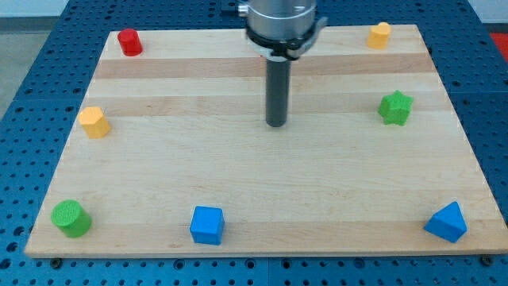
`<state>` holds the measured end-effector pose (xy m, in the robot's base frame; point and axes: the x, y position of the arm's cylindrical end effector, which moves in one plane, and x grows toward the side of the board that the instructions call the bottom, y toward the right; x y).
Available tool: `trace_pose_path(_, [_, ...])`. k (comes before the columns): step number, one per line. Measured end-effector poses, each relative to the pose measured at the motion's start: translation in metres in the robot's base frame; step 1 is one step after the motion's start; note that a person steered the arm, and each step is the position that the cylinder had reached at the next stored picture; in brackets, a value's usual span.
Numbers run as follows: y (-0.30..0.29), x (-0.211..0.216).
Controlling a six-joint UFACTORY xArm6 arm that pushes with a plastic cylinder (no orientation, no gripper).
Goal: Move the arm to the top of the yellow hexagon
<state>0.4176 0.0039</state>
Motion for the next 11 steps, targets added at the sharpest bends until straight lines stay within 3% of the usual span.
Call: trace_pose_path(11, [-0.207, -0.053])
